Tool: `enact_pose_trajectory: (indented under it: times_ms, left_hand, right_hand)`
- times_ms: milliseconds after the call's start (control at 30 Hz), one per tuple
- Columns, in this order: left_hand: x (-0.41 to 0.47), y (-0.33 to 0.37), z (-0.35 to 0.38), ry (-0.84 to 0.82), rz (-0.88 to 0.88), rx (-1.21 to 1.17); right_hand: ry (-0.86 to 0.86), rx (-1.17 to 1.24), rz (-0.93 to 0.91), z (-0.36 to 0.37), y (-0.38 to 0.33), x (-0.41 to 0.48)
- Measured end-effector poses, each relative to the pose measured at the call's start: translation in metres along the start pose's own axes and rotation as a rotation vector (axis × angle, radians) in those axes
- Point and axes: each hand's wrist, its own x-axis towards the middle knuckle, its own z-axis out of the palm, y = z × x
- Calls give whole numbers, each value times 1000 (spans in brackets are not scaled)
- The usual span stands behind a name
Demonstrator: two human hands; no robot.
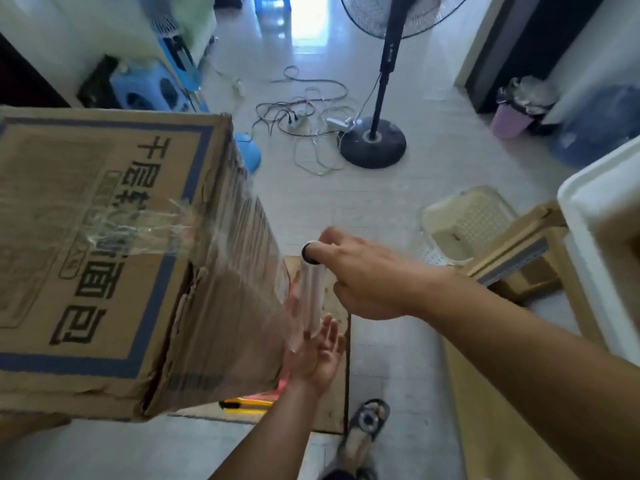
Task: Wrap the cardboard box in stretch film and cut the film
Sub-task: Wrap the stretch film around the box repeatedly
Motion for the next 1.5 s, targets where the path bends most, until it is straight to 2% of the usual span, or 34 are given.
enact_pose_trajectory:
  times_ms: [333, 500, 633, 1067, 1300, 1500]
  left_hand:
    - [57, 14, 60, 44, 52, -322]
    - [81, 23, 78, 89, 77, -397]
    - [92, 34, 93, 125, 99, -463]
    - [136, 62, 133, 295, 294, -704]
    - [158, 84, 149, 276, 466, -899]
    - [165, 100, 159, 304, 435, -1016]
  right_hand:
    - [-158, -133, -199, -48, 44, 97]
    - [-258, -158, -279, -64, 51, 143]
    - [-335, -188, -353, -73, 44, 174]
    - [-562, -249, -760, -92, 39, 262]
    - [-660, -371, -904, -106, 26, 306]
    - [-742, -503, -1033, -104, -13, 333]
